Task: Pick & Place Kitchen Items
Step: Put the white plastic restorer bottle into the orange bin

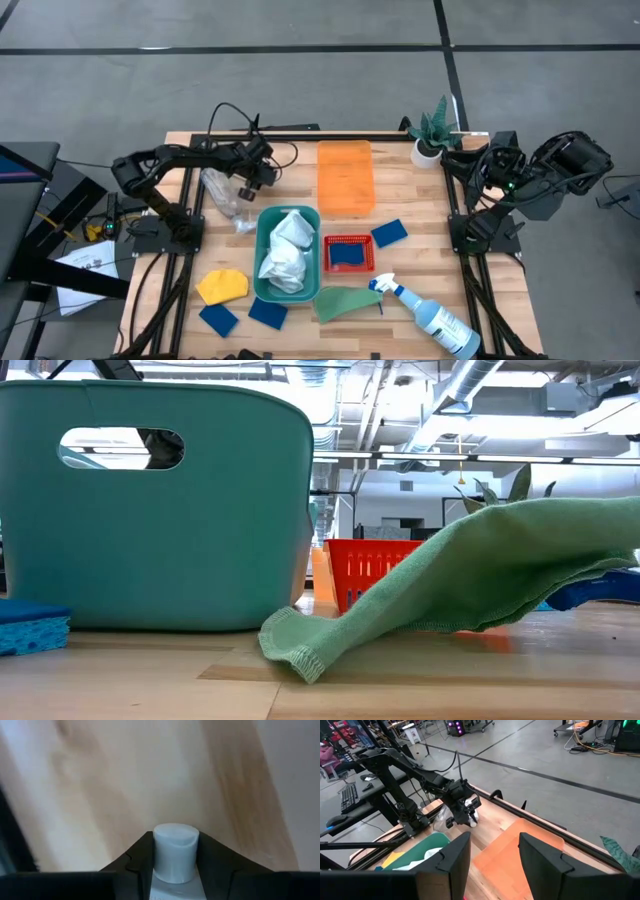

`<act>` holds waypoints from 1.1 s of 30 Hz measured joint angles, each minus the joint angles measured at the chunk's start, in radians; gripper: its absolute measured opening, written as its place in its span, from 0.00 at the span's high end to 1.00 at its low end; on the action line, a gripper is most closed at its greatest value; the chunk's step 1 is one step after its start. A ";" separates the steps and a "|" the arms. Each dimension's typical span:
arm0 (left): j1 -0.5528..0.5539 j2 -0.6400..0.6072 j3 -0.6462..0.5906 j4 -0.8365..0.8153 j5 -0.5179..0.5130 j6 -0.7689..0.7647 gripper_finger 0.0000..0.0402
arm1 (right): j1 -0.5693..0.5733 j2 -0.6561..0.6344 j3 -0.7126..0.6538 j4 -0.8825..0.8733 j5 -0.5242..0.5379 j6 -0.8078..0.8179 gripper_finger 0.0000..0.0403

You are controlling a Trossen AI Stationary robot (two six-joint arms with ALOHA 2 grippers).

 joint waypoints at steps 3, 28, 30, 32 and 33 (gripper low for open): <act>0.000 -0.018 0.016 0.019 0.002 -0.021 0.72 | 0.000 0.000 0.000 0.000 0.000 0.000 0.60; -0.007 -0.375 -0.044 0.576 0.248 -0.951 0.72 | 0.000 0.000 0.000 -0.002 0.004 -0.008 0.60; -0.010 -0.375 -0.088 0.690 0.248 -1.024 0.72 | 0.000 0.000 0.000 -0.002 0.004 -0.008 0.60; -0.016 -0.375 -0.136 0.800 0.246 -1.094 0.72 | 0.000 0.000 0.000 -0.003 0.004 -0.005 0.60; -0.023 -0.375 -0.163 0.858 0.237 -1.119 0.72 | 0.000 0.000 0.000 -0.003 0.004 -0.003 0.60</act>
